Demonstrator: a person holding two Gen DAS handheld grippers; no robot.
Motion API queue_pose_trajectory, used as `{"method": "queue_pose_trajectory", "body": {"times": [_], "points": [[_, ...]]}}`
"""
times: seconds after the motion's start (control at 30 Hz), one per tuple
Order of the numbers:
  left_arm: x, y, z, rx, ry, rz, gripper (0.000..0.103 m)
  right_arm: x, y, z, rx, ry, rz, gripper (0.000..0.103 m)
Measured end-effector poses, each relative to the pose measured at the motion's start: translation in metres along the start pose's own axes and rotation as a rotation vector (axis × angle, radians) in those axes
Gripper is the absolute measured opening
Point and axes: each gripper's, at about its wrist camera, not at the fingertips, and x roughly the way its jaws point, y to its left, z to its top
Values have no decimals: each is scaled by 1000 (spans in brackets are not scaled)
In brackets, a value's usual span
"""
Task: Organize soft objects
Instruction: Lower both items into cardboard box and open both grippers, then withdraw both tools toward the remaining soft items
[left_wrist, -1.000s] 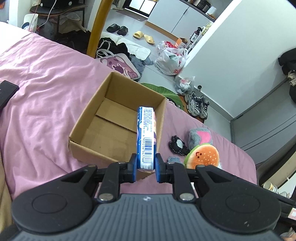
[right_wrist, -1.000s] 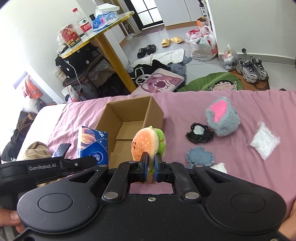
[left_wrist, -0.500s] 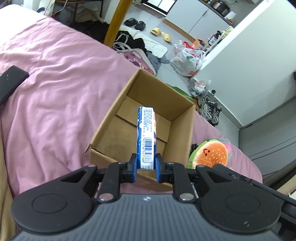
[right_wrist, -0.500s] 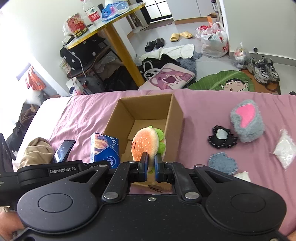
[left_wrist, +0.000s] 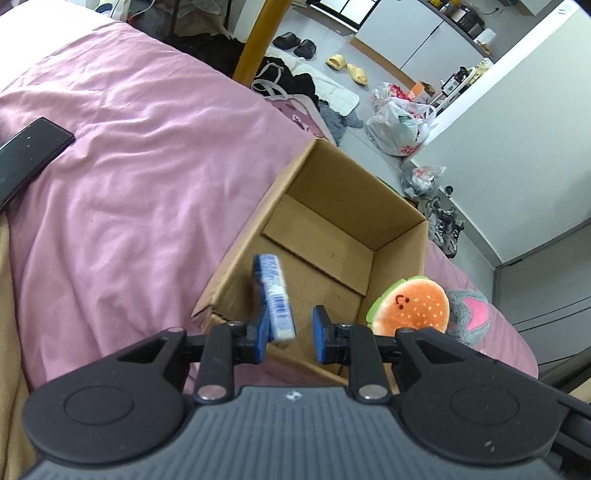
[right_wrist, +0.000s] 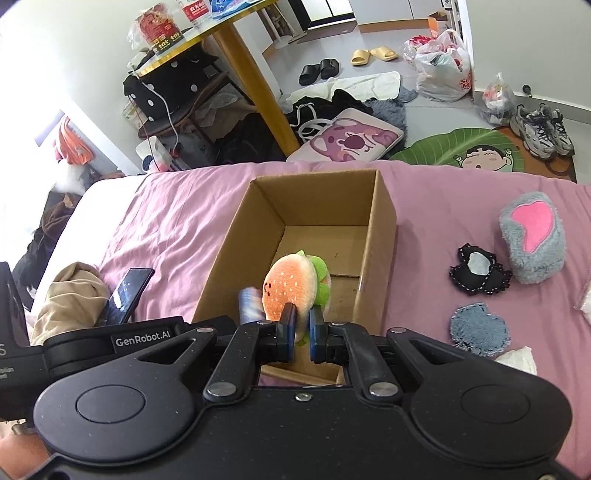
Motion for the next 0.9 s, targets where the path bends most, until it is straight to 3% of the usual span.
{"method": "queue_pose_trajectory", "body": {"times": [0.17,0.23,0.37,0.47,0.53,0.6,0.67,0.83,0.9], "points": [[-9,3,1,10,-16,22,23,5,4,0,-2,14,11,8],[-13,2,0,15,-20,36,27,7,4,0,8,22,14,18],[-20,-1,-1,31,-25,59,40,1,0,-1,27,20,16,25],[-26,-6,-4,57,-42,78,56,-9,-4,-4,29,8,8,33],[-30,-11,-6,72,-49,88,73,-16,-9,-6,32,1,2,45],[-33,-15,-8,80,-59,96,79,-24,-13,-9,29,-14,-5,52],[-36,-21,-11,94,-65,99,82,-32,-18,-12,23,-20,-13,58],[-43,-37,-20,128,-75,105,85,-51,-29,-18,-5,-61,-34,91],[-46,-44,-24,149,-78,105,86,-59,-35,-20,-20,-73,-44,94]]}}
